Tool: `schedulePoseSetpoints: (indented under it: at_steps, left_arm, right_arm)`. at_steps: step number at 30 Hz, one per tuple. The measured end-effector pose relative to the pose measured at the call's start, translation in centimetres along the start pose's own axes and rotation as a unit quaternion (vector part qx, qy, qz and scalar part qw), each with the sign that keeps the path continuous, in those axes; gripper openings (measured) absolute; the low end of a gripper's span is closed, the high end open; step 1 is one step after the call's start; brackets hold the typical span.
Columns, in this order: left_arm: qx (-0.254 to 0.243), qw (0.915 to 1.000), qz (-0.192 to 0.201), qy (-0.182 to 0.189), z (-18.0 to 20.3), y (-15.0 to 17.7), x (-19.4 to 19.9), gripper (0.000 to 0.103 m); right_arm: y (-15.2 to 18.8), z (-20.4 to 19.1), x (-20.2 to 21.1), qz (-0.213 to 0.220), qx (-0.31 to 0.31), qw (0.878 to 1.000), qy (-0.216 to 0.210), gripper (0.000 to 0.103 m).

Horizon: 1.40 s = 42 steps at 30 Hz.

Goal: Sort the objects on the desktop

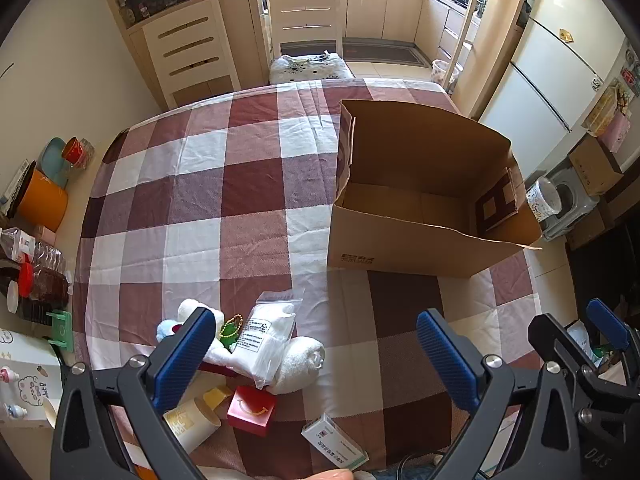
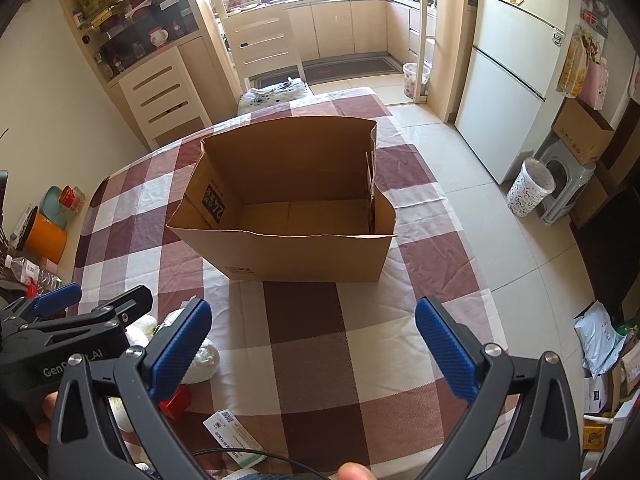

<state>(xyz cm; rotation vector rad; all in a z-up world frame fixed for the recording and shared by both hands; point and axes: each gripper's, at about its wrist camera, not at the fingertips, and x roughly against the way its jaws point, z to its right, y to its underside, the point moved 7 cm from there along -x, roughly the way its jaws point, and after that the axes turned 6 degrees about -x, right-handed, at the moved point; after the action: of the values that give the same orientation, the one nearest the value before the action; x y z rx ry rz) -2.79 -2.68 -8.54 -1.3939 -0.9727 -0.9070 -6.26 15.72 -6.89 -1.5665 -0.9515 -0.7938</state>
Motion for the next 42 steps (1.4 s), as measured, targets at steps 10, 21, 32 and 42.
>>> schedulePoseSetpoints:
  at_steps: [10,21,32,42]
  left_arm:
    - [0.002,1.0000,-0.002,-0.002,-0.1,0.3,0.0,0.103]
    - [0.007,0.9999,-0.006,-0.004,0.1,0.7,0.1,0.103]
    - [0.009,0.9999,0.001,-0.011,0.4,1.4,1.2,0.103]
    - [0.020,0.9997,0.008,-0.006,0.7,2.4,2.1,0.103]
  right_arm:
    - [0.4,-0.4,-0.2,-0.009,0.005,1.000,-0.012,0.103]
    - [0.7,-0.5,0.1,-0.011,0.009,1.000,-0.016,0.103]
    - [1.4,-0.4,1.1,-0.003,0.012,1.000,-0.023,0.103]
    - [2.0,-0.2,2.4,0.010,0.017,0.999,-0.030,0.103]
